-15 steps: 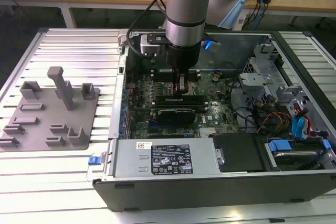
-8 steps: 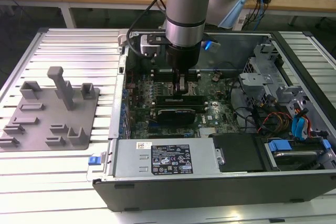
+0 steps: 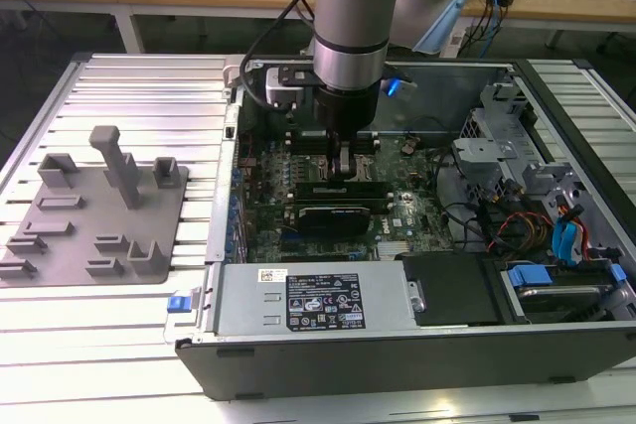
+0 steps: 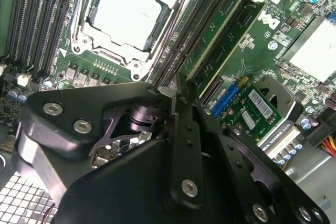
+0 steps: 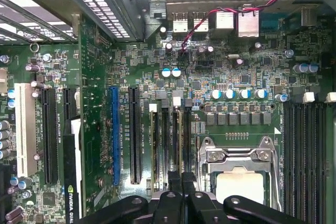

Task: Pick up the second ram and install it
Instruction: 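Insert the second ram into the second slot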

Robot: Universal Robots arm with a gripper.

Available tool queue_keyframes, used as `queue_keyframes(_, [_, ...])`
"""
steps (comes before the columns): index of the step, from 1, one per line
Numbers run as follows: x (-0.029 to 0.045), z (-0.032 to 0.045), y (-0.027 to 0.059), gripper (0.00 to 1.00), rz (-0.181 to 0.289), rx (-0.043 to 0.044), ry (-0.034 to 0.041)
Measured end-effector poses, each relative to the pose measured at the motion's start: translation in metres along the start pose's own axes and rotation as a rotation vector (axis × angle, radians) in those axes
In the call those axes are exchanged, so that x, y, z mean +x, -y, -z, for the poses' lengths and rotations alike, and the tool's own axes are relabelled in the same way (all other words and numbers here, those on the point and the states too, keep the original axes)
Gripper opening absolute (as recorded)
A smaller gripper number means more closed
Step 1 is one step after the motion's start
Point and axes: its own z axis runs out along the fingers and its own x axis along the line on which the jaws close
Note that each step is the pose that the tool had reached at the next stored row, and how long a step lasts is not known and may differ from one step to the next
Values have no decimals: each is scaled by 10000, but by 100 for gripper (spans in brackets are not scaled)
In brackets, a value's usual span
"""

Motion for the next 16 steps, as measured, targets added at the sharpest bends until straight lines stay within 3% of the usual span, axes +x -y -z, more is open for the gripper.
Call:
queue_keyframes(2, [-1, -1, 0, 9, -1, 0, 39])
queue_keyframes(16, [12, -2, 2, 9, 26, -1, 51])
